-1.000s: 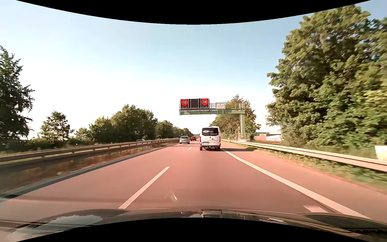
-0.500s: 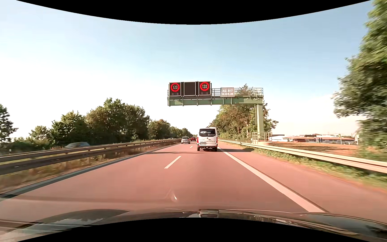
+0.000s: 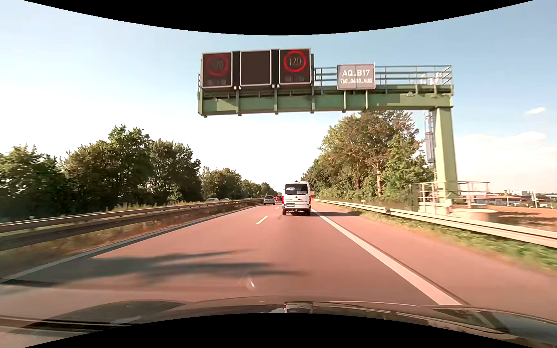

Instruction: Follow the waypoints while adhering to traffic rules and regulations

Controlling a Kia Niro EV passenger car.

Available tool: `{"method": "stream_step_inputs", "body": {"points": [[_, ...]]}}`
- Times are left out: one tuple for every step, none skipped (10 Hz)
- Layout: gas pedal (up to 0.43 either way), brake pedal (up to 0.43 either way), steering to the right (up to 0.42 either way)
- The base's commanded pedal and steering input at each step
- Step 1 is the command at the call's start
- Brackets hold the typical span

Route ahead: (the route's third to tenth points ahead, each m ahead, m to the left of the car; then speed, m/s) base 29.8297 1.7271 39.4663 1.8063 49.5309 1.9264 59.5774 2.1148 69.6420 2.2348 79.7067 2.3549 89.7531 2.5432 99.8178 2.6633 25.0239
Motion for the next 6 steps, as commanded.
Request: {"method": "stream_step_inputs", "body": {"points": [[0.287, 0.006, -0.002], [0.287, 0.006, -0.002], [0.287, 0.006, -0.002], [0.287, 0.006, -0.002], [0.287, 0.006, -0.002], [0.287, 0.006, -0.002]]}}
